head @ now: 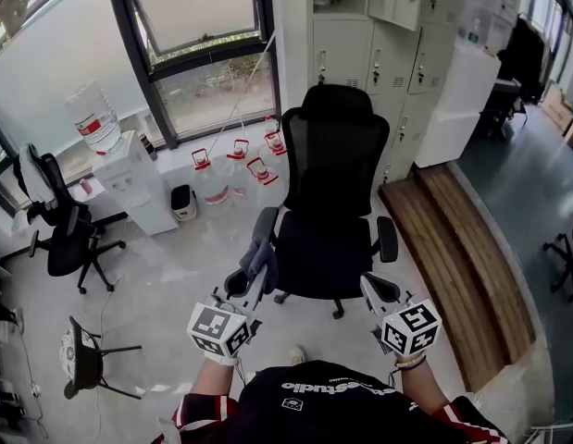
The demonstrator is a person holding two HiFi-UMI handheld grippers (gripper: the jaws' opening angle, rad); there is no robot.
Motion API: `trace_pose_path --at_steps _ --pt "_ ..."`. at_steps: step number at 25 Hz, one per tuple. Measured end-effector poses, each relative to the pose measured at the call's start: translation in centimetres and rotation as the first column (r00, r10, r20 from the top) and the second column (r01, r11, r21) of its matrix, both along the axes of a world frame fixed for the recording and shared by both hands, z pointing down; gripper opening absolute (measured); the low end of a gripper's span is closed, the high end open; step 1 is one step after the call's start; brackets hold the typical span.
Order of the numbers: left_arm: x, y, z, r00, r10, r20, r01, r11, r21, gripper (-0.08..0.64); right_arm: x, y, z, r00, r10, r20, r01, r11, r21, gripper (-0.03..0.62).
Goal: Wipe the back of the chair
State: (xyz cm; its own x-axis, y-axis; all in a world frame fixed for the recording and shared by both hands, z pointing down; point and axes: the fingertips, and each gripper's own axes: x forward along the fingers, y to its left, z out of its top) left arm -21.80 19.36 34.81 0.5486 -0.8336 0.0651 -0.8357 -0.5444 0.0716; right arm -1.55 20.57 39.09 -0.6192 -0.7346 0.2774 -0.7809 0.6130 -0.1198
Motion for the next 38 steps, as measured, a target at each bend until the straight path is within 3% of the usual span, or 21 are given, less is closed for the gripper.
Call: trace_pose_path --at_steps 10,19,26,38 --pt "-1.4 -10.3 1.4 0.995 0.083 -0.051 -0.085 0.996 -0.039 0.057 -2.5 -8.9 0.8 0.998 0.061 -0.013 -0.061 0.997 -0.039 0.015" --pt "-0.2 -16.4 1.7 0.998 0.039 -0.042 -0.042 0.997 -0.059 0.057 -1.7 -15.6 1.0 1.000 0.010 -0.002 -0.010 0.999 -0.047 0.015" --pt "2.3 -21.0 0.3 1.000 -0.018 -0.012 0.017 0.999 -0.034 0.057 1.2 -21.5 -0.1 0.999 -0.040 0.016 0.040 0.999 -0.008 0.015" --pt "10.8 -26.1 0.4 0.999 -0.037 0.026 0.038 0.998 -0.045 0.057 10.4 -27.7 0.2 0.998 -0.052 0.045 0.051 0.999 0.017 0.015"
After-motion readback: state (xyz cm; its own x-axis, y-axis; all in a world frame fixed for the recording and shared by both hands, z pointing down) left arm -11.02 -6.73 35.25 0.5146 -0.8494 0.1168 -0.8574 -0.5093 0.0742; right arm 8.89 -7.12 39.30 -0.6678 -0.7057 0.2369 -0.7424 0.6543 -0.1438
